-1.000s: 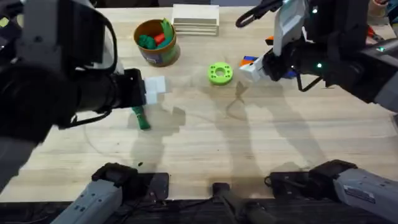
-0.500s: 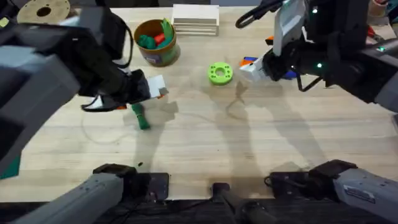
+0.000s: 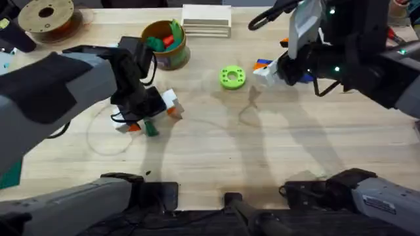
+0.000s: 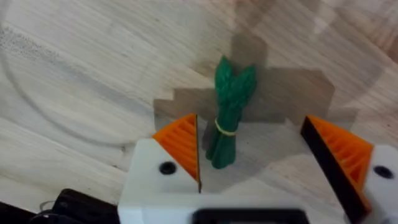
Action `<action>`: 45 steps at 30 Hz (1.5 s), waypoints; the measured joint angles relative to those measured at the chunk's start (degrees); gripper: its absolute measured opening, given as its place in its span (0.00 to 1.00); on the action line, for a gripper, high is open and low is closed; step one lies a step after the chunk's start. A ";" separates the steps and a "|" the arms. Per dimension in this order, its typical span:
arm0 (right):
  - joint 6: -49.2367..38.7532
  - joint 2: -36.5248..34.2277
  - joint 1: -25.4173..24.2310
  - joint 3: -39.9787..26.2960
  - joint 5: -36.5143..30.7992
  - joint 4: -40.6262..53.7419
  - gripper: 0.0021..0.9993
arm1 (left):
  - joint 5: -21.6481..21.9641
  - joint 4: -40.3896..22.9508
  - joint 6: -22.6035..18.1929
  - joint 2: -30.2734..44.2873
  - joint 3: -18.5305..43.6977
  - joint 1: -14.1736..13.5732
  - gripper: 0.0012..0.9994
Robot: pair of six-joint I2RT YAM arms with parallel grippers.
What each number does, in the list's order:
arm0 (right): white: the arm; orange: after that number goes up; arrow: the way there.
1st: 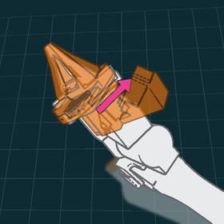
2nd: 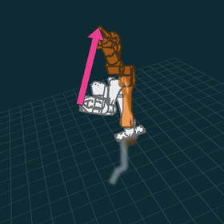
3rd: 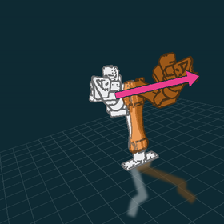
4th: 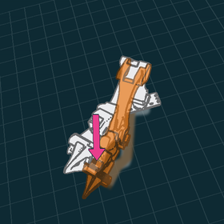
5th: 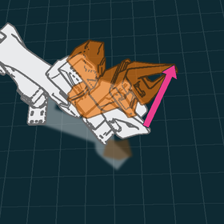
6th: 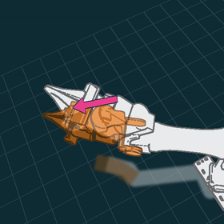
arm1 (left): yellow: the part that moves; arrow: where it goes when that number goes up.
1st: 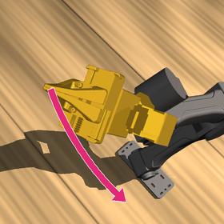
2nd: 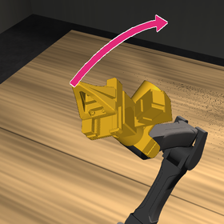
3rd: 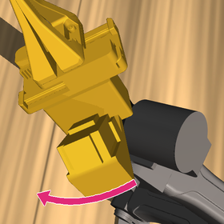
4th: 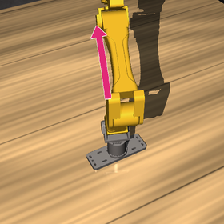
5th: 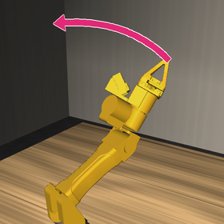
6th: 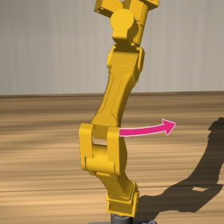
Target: Pick up the gripper from the table and insert it into the empty holder that is missing its gripper. Then pick up a screw, insert it into the mounting hole, and use the screwdriver to tighten it. Finally, clean up the table by picking up the vegetable and placing it into the bucket.
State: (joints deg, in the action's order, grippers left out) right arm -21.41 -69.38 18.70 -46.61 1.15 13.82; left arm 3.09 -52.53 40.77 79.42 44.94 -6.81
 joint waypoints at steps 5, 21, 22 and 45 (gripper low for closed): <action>-1.11 -0.01 0.00 0.00 0.02 0.00 0.86 | 0.15 0.80 0.86 1.17 -0.67 0.00 0.99; -1.57 -0.01 0.00 0.00 0.02 0.41 0.86 | -0.32 1.80 1.77 1.53 -0.69 0.00 0.36; -1.57 0.01 0.00 0.00 0.02 0.56 0.86 | -0.28 1.68 1.91 1.53 -0.69 0.00 0.22; -1.55 -0.01 0.00 0.00 0.02 1.60 0.86 | -5.21 10.34 -0.72 2.85 32.42 0.31 0.01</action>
State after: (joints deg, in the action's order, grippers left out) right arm -22.96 -69.38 18.70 -46.61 1.17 15.42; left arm -2.12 -42.20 40.05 82.27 77.36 -6.50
